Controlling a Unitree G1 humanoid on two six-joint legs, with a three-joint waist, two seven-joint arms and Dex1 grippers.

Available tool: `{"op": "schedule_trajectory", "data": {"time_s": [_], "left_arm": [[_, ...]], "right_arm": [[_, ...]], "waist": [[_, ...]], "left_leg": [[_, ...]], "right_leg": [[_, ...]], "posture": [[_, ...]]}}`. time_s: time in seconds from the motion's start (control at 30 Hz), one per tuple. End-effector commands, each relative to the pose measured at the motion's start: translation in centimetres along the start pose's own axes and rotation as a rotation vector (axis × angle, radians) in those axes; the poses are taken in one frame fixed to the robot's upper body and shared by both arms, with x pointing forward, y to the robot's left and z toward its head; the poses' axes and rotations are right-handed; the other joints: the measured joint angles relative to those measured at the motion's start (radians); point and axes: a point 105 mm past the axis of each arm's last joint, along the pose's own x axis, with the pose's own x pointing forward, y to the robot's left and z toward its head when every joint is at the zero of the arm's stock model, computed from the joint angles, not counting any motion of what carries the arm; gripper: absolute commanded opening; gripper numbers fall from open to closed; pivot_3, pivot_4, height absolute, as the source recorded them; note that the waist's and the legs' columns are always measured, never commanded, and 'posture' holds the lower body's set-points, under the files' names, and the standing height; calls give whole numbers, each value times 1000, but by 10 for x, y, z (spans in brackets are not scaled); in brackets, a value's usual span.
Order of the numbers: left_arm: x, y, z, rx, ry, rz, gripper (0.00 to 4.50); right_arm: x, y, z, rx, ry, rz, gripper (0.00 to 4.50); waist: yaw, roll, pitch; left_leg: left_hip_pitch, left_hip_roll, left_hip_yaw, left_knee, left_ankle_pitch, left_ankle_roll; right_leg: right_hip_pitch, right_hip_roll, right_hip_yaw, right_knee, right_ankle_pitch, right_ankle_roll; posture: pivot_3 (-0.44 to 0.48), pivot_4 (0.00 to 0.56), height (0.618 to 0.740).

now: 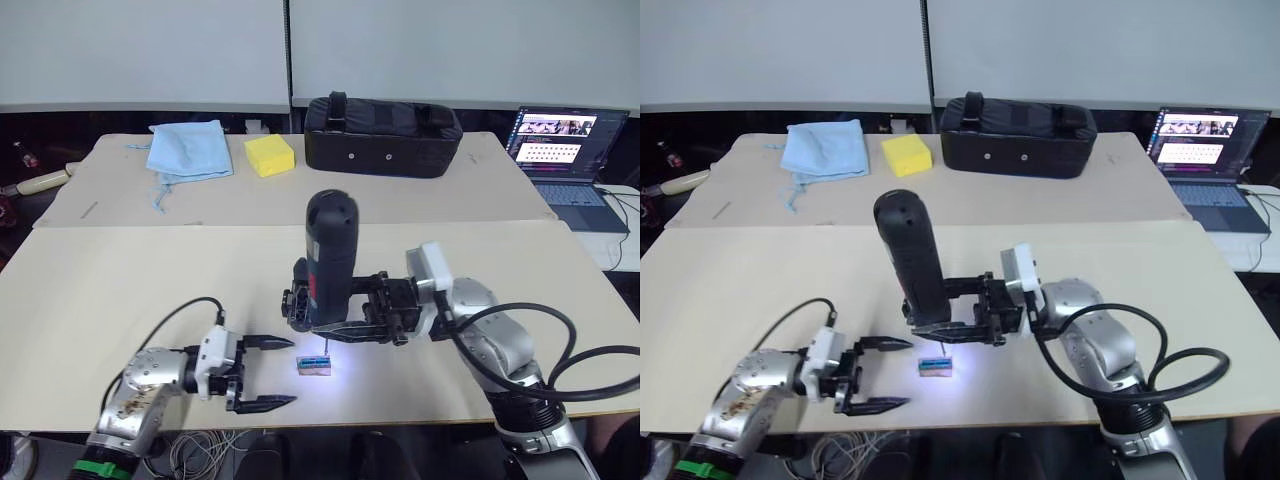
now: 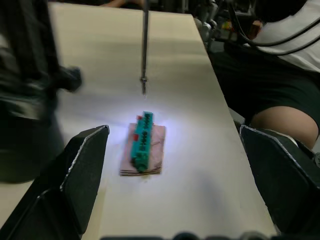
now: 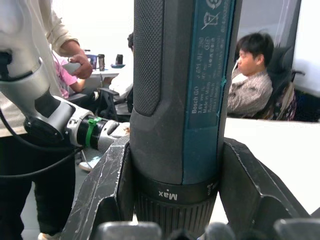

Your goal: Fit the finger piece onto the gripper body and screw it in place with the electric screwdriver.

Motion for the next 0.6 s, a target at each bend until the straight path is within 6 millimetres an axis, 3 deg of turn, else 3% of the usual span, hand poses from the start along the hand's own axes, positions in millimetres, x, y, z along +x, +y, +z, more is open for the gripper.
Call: {"op": "schedule_trajectory", "data": {"time_s": [0.03, 0.17, 0.27, 0.4, 0.6], "left_arm": [[-7, 3, 19, 8, -41, 31, 4453], [-22, 9, 43, -60, -81, 74, 4453], [-28, 19, 49, -63, -75, 136, 4453], [-34, 31, 43, -45, -45, 216, 4453], [-28, 46, 10, 1, 63, 300, 4453]], "right_arm": [[-1, 0, 27, -69, -57, 9, 1928], [-7, -4, 46, -93, -65, -12, 1928], [-8, -8, 58, -104, -77, -21, 1928], [-8, -10, 68, -110, -94, -27, 1928], [-2, -9, 74, -114, -122, 1, 1928]], "waist": [[0, 0, 0], [0, -3, 3], [1, -3, 4], [2, -3, 4], [2, -3, 4]], "left_leg": [[0, 0, 0, 0, 0, 0], [-1, 0, 0, 0, 0, 0], [-2, 0, 0, 0, 0, 0], [-1, 0, 1, -1, 0, 0], [-1, 0, 2, -1, 0, 0]], "right_leg": [[0, 0, 0, 0, 0, 0], [-1, -1, 0, -1, 0, 0], [-2, 0, 0, 0, 0, 0], [-2, 1, 0, 0, 0, 0], [-2, 1, 1, 0, 0, 0]], "posture": [[0, 150, 740], [0, 150, 740], [0, 150, 740], [0, 150, 740], [0, 150, 740]]}}
